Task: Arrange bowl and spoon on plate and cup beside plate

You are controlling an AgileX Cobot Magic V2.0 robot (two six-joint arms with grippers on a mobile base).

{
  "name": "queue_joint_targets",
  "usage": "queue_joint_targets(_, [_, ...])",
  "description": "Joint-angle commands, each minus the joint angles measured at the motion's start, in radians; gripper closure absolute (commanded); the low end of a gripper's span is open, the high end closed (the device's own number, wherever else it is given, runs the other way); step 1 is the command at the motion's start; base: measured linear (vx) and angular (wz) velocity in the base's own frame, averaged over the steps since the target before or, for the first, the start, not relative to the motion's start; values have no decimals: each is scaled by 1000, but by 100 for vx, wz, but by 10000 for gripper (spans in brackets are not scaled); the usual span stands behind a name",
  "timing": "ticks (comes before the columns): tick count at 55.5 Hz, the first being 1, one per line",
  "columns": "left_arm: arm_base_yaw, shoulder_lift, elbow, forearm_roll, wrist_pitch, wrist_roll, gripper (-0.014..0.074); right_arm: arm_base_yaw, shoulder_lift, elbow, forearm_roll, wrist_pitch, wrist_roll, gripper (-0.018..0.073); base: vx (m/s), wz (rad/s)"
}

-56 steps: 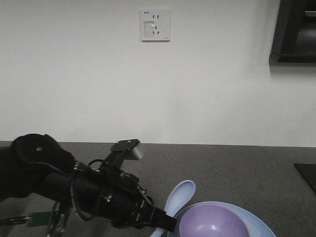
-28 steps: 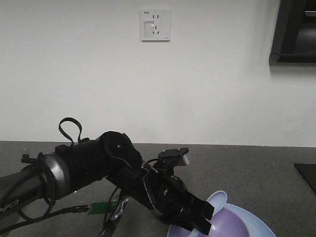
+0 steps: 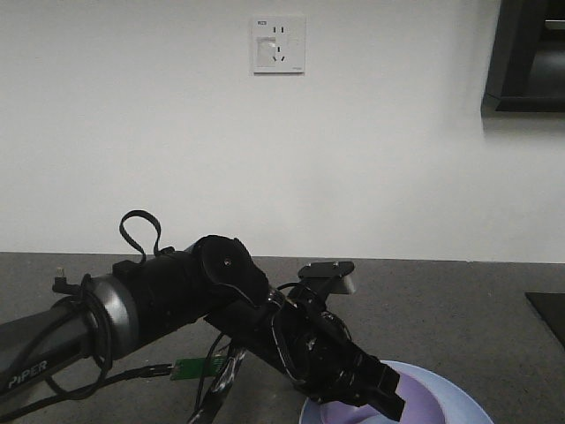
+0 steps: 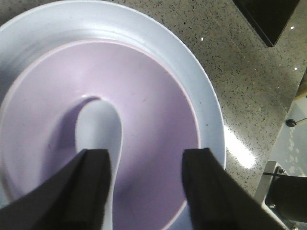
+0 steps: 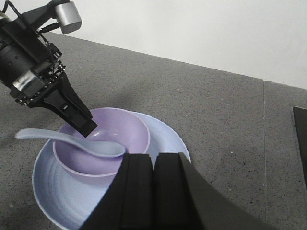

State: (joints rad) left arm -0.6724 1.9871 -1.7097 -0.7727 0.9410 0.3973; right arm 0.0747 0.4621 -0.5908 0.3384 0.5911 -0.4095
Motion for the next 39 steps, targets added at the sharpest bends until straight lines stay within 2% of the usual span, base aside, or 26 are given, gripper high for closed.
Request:
queue_joint_targets(1, [-1, -69, -34, -46, -31, 44, 35, -1, 3, -29, 11, -82, -1, 568, 0, 0])
queue_joint_targets(9, [-1, -142, -34, -12, -31, 116, 27, -1, 3, -29, 11, -81, -1, 568, 0, 0])
queue_joint_targets(15, [-1, -230, -34, 108, -53, 116, 27, 0, 3, -29, 11, -81, -1, 568, 0, 0])
queue_joint_targets(19, [3, -295, -34, 234, -58, 75, 27, 0, 3, -29, 14, -81, -1, 568, 0, 0])
queue_joint_targets(20, [3, -326, -34, 325, -56, 35, 27, 0, 3, -29, 17, -81, -1, 568, 0, 0])
queue_joint_targets(28, [32, -438, -33, 666, 16, -194, 27, 0, 3, -29, 29, -81, -1, 568, 0, 0])
queue_joint_targets(32, [68, -484, -33, 836, 102, -314, 27, 0, 3, -29, 29, -81, -1, 568, 0, 0])
queue_joint_targets(39, [147, -535, -33, 1003, 251, -321, 32, 0, 3, -29, 30, -81, -1, 568, 0, 0])
